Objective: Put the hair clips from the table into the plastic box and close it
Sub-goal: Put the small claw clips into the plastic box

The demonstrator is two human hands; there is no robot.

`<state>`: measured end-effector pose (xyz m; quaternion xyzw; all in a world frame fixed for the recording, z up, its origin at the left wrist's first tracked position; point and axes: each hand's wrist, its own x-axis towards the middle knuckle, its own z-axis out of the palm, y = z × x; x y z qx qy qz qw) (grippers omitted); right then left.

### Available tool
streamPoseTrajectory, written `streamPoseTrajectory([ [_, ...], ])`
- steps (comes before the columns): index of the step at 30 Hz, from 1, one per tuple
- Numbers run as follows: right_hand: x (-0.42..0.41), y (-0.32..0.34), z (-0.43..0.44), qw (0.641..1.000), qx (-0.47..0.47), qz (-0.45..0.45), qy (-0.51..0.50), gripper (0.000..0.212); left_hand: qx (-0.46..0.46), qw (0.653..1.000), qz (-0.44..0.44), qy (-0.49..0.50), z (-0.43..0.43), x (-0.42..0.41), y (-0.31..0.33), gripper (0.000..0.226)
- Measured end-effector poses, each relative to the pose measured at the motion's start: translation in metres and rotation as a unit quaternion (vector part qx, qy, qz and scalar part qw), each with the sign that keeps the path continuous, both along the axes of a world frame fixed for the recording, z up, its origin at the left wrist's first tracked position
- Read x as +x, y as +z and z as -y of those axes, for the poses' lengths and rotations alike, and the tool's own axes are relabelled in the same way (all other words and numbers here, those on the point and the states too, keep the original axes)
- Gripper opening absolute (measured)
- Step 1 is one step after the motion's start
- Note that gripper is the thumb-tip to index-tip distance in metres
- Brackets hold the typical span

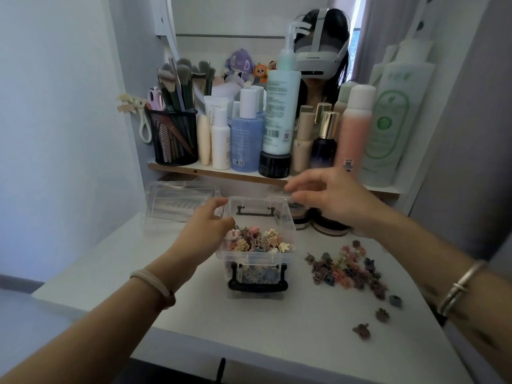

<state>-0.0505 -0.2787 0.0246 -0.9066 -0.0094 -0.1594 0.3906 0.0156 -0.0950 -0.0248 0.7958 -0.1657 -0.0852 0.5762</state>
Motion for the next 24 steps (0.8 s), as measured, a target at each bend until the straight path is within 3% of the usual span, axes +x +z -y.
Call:
streamPoseTrajectory([
  [3, -0.002, -0.018, 0.017, 0.990, -0.089, -0.102, -0.045, 0.018, -0.002, 1.000, -0.006, 0.001, 0.000, -0.001, 0.001, 0.048],
  [5, -0.003, -0.034, 0.022, 0.959, -0.184, -0.213, -0.018, 0.026, -0.001, 1.000, -0.006, 0.004, 0.000, -0.001, 0.001, 0.048],
  [7, -0.002, -0.046, 0.021, 0.935, -0.246, -0.255, -0.003, 0.033, 0.002, 1.000, -0.004, 0.006, 0.000, -0.002, 0.002, 0.048],
  [15, 0.004, -0.061, 0.011, 0.920, -0.326, -0.218, 0.011, 0.022, 0.006, 1.000, 0.006, 0.011, 0.001, -0.003, 0.002, 0.048],
  [24, 0.000, -0.059, 0.020, 0.921, -0.314, -0.229, 0.022, 0.023, 0.011, 1.000, 0.014, 0.012, 0.000, -0.005, 0.002, 0.049],
])
